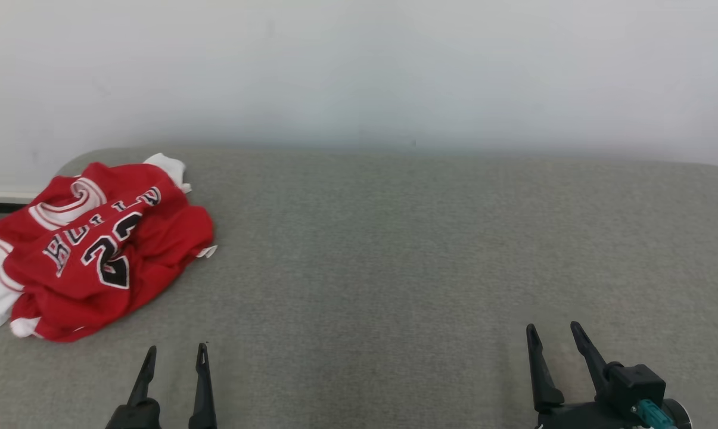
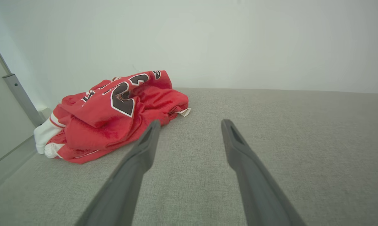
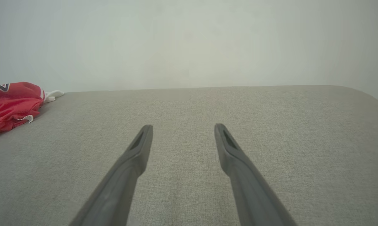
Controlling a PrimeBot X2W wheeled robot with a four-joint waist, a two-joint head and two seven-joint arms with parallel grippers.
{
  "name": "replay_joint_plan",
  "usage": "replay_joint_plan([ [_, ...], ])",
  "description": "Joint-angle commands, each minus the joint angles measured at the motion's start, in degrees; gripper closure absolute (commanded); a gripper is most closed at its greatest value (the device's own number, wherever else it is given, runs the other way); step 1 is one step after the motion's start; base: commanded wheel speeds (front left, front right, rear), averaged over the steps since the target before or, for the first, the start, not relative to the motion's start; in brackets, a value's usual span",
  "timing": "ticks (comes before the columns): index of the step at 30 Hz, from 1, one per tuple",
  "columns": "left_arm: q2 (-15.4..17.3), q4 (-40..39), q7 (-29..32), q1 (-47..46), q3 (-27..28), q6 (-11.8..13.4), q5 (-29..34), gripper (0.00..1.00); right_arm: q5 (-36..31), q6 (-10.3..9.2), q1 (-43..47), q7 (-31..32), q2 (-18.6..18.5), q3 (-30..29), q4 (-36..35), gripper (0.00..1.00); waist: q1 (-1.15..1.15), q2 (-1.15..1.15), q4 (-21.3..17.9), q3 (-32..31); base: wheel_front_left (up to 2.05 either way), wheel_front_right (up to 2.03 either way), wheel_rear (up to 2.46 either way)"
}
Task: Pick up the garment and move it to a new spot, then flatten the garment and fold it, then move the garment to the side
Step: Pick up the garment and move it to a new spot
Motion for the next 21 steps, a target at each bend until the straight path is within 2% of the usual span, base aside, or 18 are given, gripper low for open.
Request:
replay_joint_plan([
  [1,0.1,0.1,-0.2,0.4,0.3,0.2,0.6,0.00,0.0,0.19,0.6,0.1,0.0,0.2,-0.2,0.00,0.00,0.00,2.9,-0.5,0.00,0.00,0.00],
  [21,1.0,0.0,-0.2,1.1,2.4,0.7,0.4,0.00,1.2,0.19,0.2,-0.2,0.0,3.4,-0.5,0.00,0.00,0.00,22.7,0.4,0.00,0.00,0.00],
])
